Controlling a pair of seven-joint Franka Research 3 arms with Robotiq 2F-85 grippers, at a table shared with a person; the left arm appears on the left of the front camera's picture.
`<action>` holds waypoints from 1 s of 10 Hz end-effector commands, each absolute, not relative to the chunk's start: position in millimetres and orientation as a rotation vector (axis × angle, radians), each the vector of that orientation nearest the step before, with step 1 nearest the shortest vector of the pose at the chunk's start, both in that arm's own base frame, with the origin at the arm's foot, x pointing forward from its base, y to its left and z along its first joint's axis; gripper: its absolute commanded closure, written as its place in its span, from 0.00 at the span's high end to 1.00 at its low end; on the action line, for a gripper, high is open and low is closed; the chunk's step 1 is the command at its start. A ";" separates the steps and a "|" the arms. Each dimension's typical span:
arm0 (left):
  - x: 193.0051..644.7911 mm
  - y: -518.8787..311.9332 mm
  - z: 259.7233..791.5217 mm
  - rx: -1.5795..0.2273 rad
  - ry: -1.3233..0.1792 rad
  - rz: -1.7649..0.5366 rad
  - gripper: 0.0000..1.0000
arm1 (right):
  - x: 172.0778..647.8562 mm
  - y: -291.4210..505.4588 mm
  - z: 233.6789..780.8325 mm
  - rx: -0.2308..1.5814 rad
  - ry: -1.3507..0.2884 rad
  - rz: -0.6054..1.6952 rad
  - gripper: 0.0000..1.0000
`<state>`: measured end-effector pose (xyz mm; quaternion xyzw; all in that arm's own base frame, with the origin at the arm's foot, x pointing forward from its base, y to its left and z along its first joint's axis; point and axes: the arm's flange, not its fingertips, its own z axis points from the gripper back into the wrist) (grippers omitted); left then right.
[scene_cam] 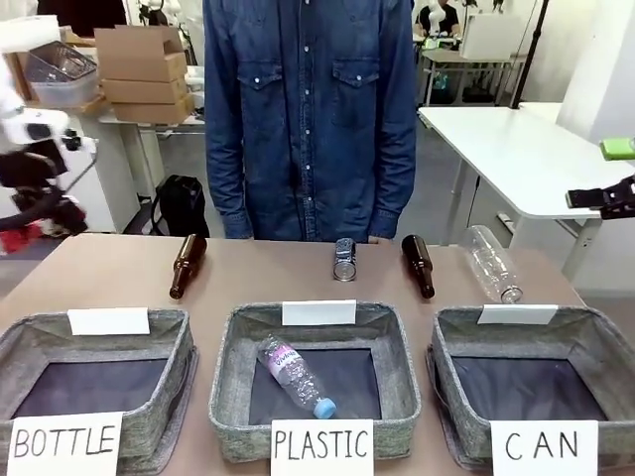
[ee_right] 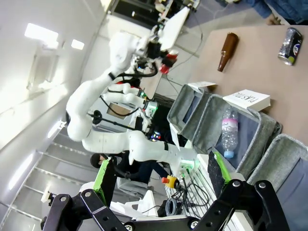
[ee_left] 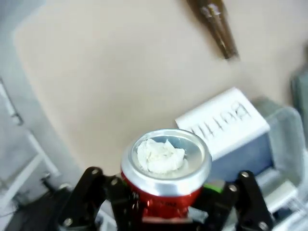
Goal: Sort the can waste into the basket.
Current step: Pick up the can waste from the table and place it in the right Fabric basket.
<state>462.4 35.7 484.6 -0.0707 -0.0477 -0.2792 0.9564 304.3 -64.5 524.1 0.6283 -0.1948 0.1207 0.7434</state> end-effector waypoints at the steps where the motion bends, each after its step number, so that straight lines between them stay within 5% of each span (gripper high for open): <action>1: 379.9 33.7 498.1 -0.205 -0.179 -0.711 0.00 | 308.1 -62.9 526.0 1.389 -0.456 0.282 1.00; 3: 327.5 32.1 492.7 -0.223 -0.346 -0.818 0.00 | 308.1 -62.9 526.0 1.389 -0.456 0.282 1.00; 5: 345.1 26.3 504.1 -0.197 -0.241 -0.768 0.00 | 308.1 -62.9 526.0 1.389 -0.456 0.282 1.00; 10: 342.0 26.8 498.8 -0.203 -0.264 -0.780 0.00 | 308.1 -62.9 526.0 1.389 -0.456 0.282 1.00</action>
